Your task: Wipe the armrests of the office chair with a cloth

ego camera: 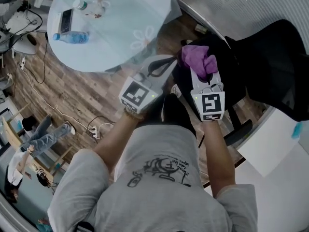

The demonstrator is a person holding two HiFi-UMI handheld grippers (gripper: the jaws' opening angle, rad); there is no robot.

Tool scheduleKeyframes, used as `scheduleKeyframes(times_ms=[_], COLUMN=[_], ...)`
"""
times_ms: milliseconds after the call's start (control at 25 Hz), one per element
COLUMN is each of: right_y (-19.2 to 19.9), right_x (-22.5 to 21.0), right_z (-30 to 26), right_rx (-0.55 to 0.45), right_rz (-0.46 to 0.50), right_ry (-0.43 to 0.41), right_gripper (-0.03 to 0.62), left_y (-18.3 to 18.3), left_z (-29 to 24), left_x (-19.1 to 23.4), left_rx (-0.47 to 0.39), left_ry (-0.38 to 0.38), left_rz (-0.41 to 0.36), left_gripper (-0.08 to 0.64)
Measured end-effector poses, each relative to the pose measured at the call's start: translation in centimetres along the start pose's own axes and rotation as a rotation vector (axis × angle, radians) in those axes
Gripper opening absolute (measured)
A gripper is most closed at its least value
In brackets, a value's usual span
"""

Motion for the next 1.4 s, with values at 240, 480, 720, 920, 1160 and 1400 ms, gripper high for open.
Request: scheduleKeyframes(times_ms=[240,480,720,920,1160,1400], right_y=[-5.5,-11.4,-15.6,-18.0,-19.4,-19.4], right_x=[0.9,1.2,2.8,4.2,6.0,6.4], right_z=[6.5,13.0,19.0,23.3,27.7,28.8], right_rx=[-0.071,-0.166,-0.218,-0.277,-0.329,-0.352], right_rz=[-0.011,0.008,0.023,0.029,0.021,0.029], right_ry=[0.021,0.039,0.034,0.036,0.014,0.029], right_gripper=[0.029,0.029,0.029,0.029,0.029,0.029], left_y=[-6.6,-12.8,-17.5,-20.6,-22.6,-23.0], left_z=[4.1,7.8,11.1,13.6,15.2,15.5], left_x=[-3.1,-6.2,-9.3,-12.5,-15.5,-16.2], left_rx=[-0.057,-0.119,-0.152,-0.198,-0.221,-0.226], left_ry=[0.004,0.018,0.011,0.031,0.058,0.06], left_rz=[-0.037,-0.099,-0.142,-0.212,-0.22,-0.231], left_gripper=[0.0,0.0,0.0,0.0,0.0,0.0])
Point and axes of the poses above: the fingertips, and each gripper's own axes: z backward along the fingers, x to its left, y out of its underside, the point moved 4 cm from there along z, backward along the fingers, and after that the axes turned 10 degrees about x, right-handed, at the moved point
